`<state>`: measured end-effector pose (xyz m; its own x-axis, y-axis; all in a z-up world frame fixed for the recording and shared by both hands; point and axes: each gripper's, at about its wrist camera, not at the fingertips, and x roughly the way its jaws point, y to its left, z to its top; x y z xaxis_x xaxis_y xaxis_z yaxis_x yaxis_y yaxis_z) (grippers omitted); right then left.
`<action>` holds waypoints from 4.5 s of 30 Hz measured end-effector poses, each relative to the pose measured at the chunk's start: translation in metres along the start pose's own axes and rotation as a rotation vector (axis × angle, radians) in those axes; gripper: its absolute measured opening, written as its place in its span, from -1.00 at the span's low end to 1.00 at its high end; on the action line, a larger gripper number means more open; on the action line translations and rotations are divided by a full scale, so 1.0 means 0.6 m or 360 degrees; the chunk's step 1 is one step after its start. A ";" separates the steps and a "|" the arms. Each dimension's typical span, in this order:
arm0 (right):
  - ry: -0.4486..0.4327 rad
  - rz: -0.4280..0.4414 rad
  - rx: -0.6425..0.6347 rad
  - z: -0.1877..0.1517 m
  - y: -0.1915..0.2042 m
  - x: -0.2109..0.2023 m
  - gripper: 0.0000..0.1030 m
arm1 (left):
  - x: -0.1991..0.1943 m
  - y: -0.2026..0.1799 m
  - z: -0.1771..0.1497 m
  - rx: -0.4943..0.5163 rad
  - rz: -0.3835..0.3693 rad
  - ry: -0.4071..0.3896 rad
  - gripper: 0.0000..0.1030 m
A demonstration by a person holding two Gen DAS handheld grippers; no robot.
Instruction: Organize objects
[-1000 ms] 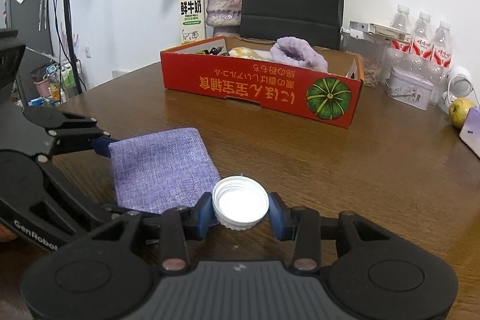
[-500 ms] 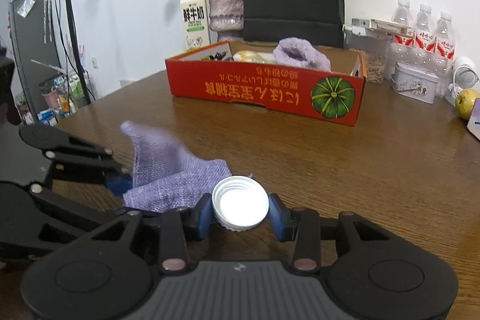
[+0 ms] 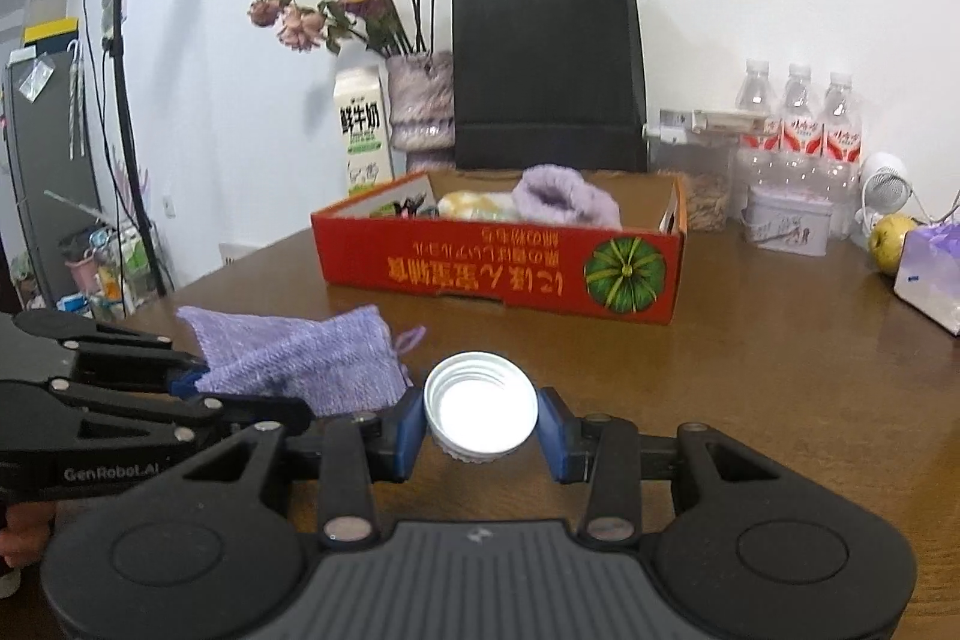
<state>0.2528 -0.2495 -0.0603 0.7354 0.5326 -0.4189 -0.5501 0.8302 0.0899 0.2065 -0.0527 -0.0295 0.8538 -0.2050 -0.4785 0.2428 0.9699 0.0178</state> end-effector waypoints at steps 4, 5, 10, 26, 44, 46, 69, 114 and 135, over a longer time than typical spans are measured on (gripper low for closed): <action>-0.0030 -0.0026 -0.0008 0.017 0.016 0.008 -0.25 | -0.007 0.011 0.022 -0.0038 0.0049 -0.0080 -0.71; -0.0031 -0.0034 -0.0008 0.021 0.019 0.011 -0.25 | -0.007 0.015 0.028 -0.0053 0.0061 -0.0097 -0.71; -0.0052 -0.0096 -0.0013 0.045 0.035 0.023 -0.25 | -0.007 0.030 0.046 -0.0103 0.0114 -0.0156 -0.71; -0.0171 -0.0201 -0.0007 0.148 0.062 0.097 -0.25 | 0.034 0.109 0.126 -0.0269 0.0246 -0.0294 -0.71; -0.0218 -0.0279 0.0016 0.218 -0.004 0.217 -0.25 | 0.160 0.158 0.208 -0.0310 0.0256 -0.0347 -0.71; -0.0224 -0.0289 0.0016 0.225 -0.013 0.230 -0.25 | 0.176 0.167 0.218 -0.0304 0.0249 -0.0353 -0.71; -0.0038 -0.0385 0.0067 0.246 -0.101 0.385 0.65 | 0.319 0.239 0.260 -0.0327 0.0283 -0.0308 1.00; -0.0153 -0.0358 0.0019 0.155 0.026 0.082 1.00 | 0.011 0.147 0.123 -0.0196 0.0460 -0.0319 1.00; -0.0177 -0.0330 0.0017 0.082 0.074 -0.001 1.00 | -0.069 0.094 0.045 -0.0142 0.0477 -0.0350 1.00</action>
<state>0.2471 -0.2048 -0.0119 0.8716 0.3646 -0.3276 -0.3788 0.9252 0.0221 0.1973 0.0071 0.0148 0.9616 0.0755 -0.2639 -0.0653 0.9968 0.0470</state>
